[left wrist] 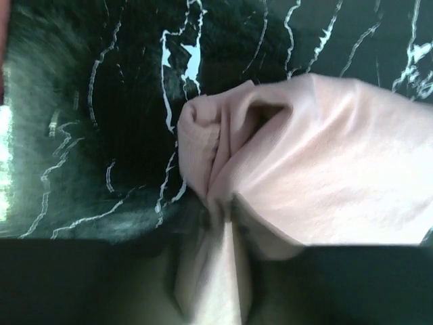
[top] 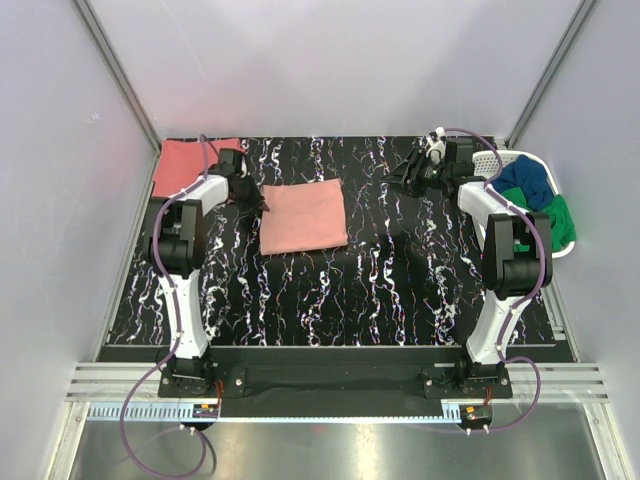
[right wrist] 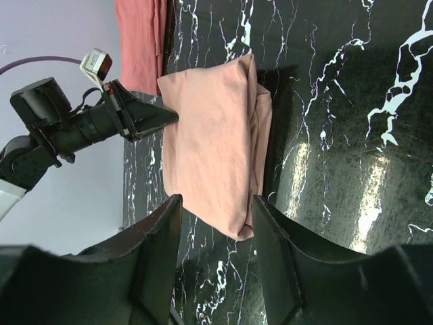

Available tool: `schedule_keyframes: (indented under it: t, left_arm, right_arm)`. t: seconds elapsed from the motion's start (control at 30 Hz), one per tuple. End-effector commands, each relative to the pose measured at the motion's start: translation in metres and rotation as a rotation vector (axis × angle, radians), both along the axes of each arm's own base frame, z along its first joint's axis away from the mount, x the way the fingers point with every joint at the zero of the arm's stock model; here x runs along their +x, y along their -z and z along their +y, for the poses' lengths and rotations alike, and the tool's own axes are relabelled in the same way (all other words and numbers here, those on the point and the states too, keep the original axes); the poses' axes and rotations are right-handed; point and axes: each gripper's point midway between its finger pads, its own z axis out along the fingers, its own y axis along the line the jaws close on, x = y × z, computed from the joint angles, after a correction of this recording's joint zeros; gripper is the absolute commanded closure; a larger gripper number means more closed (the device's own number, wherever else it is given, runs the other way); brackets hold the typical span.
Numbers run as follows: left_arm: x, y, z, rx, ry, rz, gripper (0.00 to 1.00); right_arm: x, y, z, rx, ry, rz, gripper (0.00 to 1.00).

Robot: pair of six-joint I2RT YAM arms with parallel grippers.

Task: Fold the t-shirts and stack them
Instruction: Neatly place the folded tshirt to the corner

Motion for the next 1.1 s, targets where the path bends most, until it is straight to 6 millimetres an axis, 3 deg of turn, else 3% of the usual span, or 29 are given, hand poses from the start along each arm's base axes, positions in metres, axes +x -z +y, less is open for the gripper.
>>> schedule_keyframes:
  t: [0.0,0.03,0.1,0.2,0.23,0.3,0.53,0.8,1.07]
  left_arm:
    - [-0.002,0.013,0.0,0.088,0.017,0.044,0.92]
    - [0.001,0.006,-0.004,0.104,0.038,0.031,1.0]
    - [0.018,-0.024,-0.012,0.133,0.063,-0.022,1.0]
    - [0.023,-0.045,-0.018,0.221,0.099,-0.034,1.0]
    - [0.037,-0.061,-0.017,0.254,0.093,-0.075,1.0]
    - [0.035,-0.066,-0.016,0.266,0.098,-0.057,1.0]
    - [0.055,-0.1,0.02,0.457,0.065,-0.141,1.0]
    - [0.085,-0.154,0.065,0.527,0.051,-0.288,1.0]
    - [0.107,-0.192,0.112,0.629,-0.009,-0.408,1.0]
  right_arm:
    - [0.004,-0.039,-0.002,-0.006,0.004,-0.101,0.47]
    - [0.004,-0.041,-0.002,-0.005,0.006,-0.102,0.47]
    - [0.004,-0.042,-0.002,0.0,0.009,-0.099,0.47]
    - [0.004,-0.044,-0.001,0.006,0.01,-0.105,0.47]
    - [0.003,-0.045,-0.001,0.005,0.01,-0.107,0.47]
    - [0.002,-0.044,-0.001,0.004,0.013,-0.106,0.47]
    - [0.004,-0.043,-0.001,0.017,0.025,-0.105,0.47]
    - [0.01,-0.045,-0.002,0.018,0.03,-0.123,0.47]
    - [0.023,-0.036,-0.001,0.009,0.028,-0.118,0.47]
